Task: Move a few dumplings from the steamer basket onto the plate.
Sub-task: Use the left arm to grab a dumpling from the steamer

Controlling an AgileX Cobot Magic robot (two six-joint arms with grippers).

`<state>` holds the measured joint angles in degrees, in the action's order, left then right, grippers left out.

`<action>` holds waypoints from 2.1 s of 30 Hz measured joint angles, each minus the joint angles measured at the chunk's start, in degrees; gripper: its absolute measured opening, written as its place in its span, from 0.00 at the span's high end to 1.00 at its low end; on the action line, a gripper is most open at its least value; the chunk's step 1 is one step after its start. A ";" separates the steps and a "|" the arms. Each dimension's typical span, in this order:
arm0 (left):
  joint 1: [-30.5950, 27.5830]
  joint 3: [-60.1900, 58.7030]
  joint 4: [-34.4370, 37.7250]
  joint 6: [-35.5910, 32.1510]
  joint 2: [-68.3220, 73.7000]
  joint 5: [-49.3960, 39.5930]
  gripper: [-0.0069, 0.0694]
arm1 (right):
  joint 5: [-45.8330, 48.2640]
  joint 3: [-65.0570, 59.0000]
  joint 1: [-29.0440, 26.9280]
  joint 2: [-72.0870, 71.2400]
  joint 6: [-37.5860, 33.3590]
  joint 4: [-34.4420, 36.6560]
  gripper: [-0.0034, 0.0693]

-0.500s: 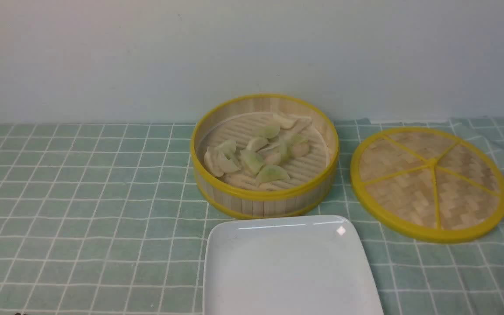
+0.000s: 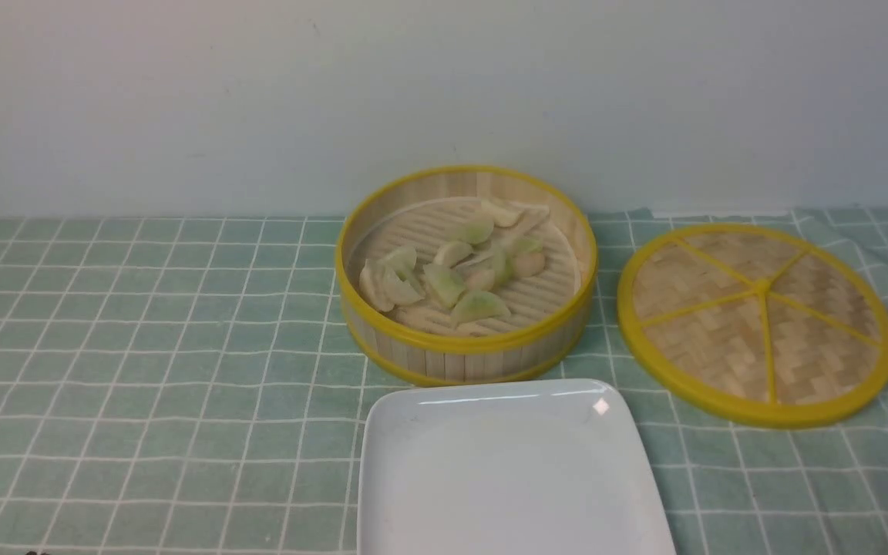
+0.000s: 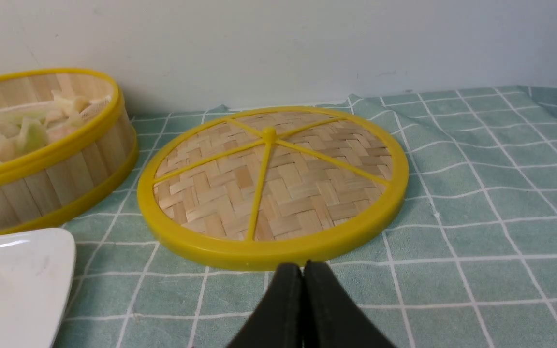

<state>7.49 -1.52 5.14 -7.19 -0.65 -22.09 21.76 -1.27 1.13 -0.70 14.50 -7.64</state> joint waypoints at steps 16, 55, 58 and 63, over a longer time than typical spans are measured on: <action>0.00 -0.16 20.73 5.58 0.00 14.43 0.92 | -3.54 -0.29 0.00 0.00 4.36 5.83 0.97; 8.87 92.21 13.52 -16.62 97.26 -39.37 0.92 | 42.83 44.96 5.68 33.60 -13.33 15.44 0.97; 11.37 98.85 10.06 -16.55 103.59 -40.95 0.92 | 42.96 44.96 5.68 33.60 -13.39 16.04 0.97; 12.54 107.47 7.82 -16.72 113.22 -41.94 0.92 | 43.74 44.96 5.68 33.60 -13.44 17.87 0.97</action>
<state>20.03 105.94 12.97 -23.91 112.57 -64.03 65.50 43.69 6.81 32.90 1.05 10.24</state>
